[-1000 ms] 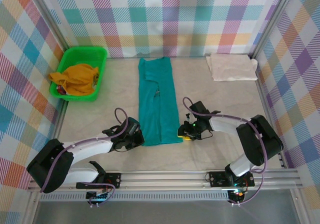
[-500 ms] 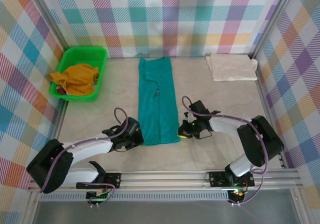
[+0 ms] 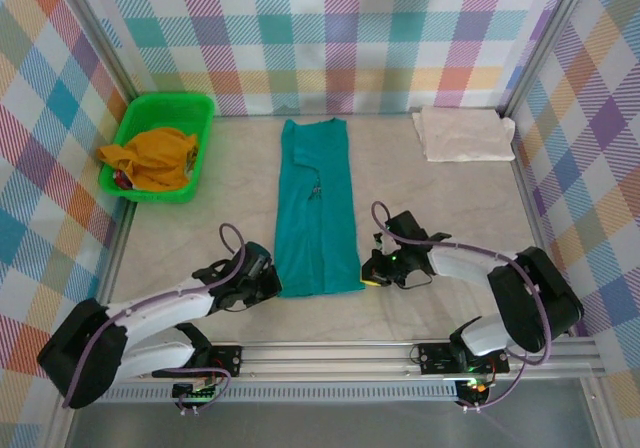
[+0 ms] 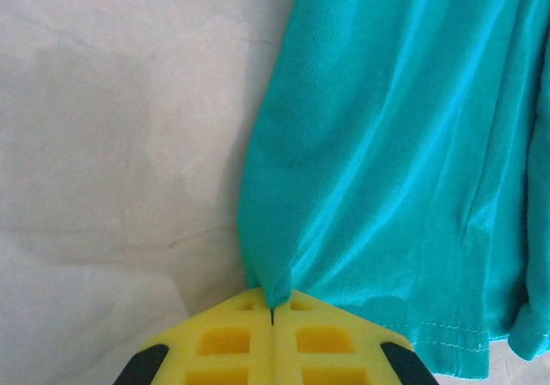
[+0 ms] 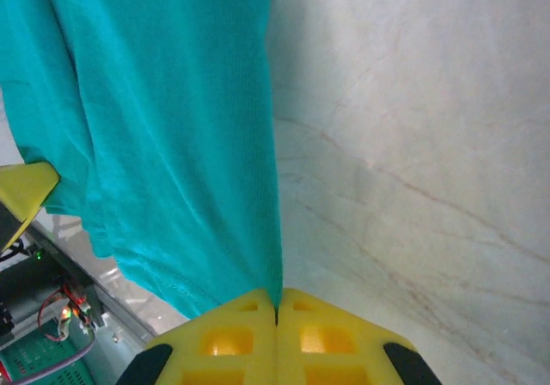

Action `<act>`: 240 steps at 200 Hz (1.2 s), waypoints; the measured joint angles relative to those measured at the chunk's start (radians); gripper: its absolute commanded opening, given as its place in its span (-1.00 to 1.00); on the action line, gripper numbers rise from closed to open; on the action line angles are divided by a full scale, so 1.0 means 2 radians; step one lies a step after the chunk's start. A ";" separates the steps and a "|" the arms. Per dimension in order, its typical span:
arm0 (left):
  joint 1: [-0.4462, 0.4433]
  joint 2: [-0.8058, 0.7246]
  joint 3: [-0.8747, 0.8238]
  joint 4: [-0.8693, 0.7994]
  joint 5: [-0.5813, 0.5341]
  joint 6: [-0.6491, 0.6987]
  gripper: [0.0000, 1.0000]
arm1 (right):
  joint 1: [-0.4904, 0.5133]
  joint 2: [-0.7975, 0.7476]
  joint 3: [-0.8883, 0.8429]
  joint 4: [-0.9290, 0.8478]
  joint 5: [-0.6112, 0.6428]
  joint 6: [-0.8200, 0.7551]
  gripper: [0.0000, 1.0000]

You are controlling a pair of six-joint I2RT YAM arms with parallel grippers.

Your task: Fold and stack the t-shirts

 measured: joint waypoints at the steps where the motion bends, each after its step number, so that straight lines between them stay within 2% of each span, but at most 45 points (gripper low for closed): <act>1: 0.000 -0.002 -0.001 0.000 0.000 0.000 -1.00 | 0.000 -0.001 0.000 0.000 -0.001 0.000 -1.00; 29: 0.000 -0.046 -0.024 -0.002 0.000 -0.010 -1.00 | 0.006 -0.014 -0.009 0.011 -0.008 0.001 -1.00; 69: -0.009 -0.053 -0.034 -0.007 0.006 -0.014 -1.00 | 0.027 -0.036 -0.028 0.016 -0.007 0.002 -1.00; 104: -0.024 -0.082 -0.039 -0.031 0.006 -0.025 -1.00 | 0.040 -0.068 -0.054 0.021 0.000 0.009 -1.00; 124: -0.035 -0.125 -0.044 -0.052 0.006 -0.031 -1.00 | 0.048 -0.112 -0.076 0.012 0.007 0.015 -1.00; 148: -0.036 -0.145 -0.035 -0.071 0.002 -0.030 -1.00 | 0.052 -0.123 -0.063 -0.007 0.016 0.013 -1.00; 168: -0.036 -0.125 0.007 -0.098 -0.008 -0.020 -1.00 | 0.052 -0.121 -0.029 -0.023 0.024 0.012 -1.00; 199: -0.031 -0.053 0.098 -0.105 -0.023 0.002 -1.00 | 0.051 -0.092 0.042 -0.029 0.042 0.005 -1.00; 240: 0.018 0.046 0.202 -0.121 -0.024 0.047 -1.00 | 0.034 -0.019 0.133 -0.044 0.059 -0.013 -1.00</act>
